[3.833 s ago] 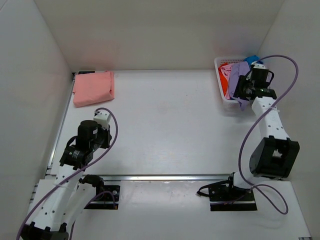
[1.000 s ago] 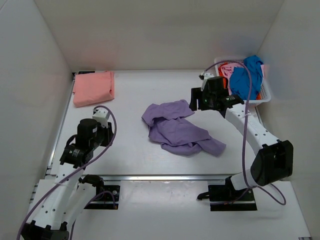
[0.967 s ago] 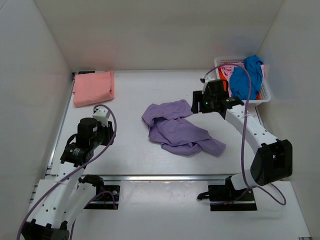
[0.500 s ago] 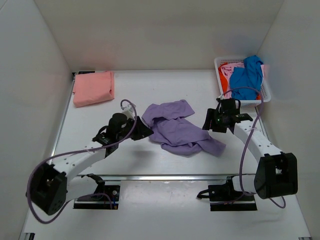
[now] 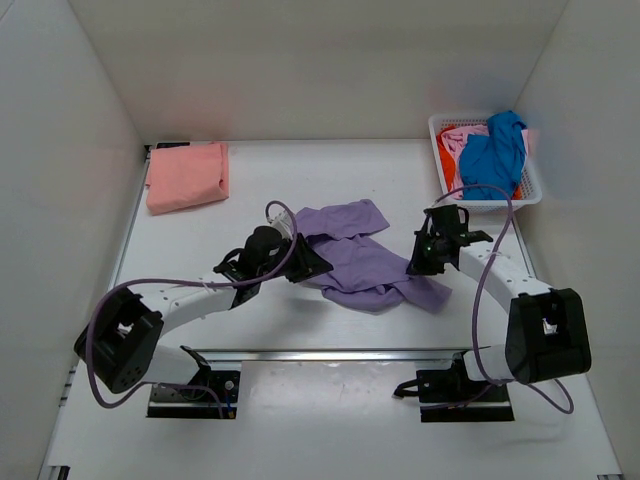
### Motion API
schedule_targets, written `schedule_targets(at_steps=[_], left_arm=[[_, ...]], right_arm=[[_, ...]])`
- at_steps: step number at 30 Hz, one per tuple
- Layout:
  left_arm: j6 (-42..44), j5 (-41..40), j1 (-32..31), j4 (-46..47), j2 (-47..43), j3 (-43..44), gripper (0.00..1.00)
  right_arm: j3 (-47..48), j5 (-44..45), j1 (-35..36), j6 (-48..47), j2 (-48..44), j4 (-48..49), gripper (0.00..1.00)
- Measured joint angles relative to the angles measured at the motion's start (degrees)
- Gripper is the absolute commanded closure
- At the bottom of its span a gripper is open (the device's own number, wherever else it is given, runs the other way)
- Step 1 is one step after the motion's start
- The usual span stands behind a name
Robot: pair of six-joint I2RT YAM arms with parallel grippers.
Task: Fold and stack the t-shirts
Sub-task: Flatten out the tshirt
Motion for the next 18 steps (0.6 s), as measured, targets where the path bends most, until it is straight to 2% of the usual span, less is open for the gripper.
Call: schedule_targets(at_steps=[3,8,13,18], left_arm=[[0.0,-0.4,0.6,-0.9,-0.8,-0.7,0.66],[0.9,-1.4,4.3,-4.7,-7.3,-4.0,0.66],[3.1,-1.8,9.9,-11.8,-15.6,-4.9,0.65],[4.5,-2.5,12.5,-17.1,-24.0,-7.6,0.65]], right_arm=[[0.0,-0.9,2.3,0.7,-0.2,0.1,1.00],[0.0,-4.1,11.5,5.2,-3.1,0.8,1.00],[-2.6,-7.8,23.2,13.8,-6.4,8.0,1.00],[-4.1,-13.3,32.6,19.8,-2.4,16.4,1.00]])
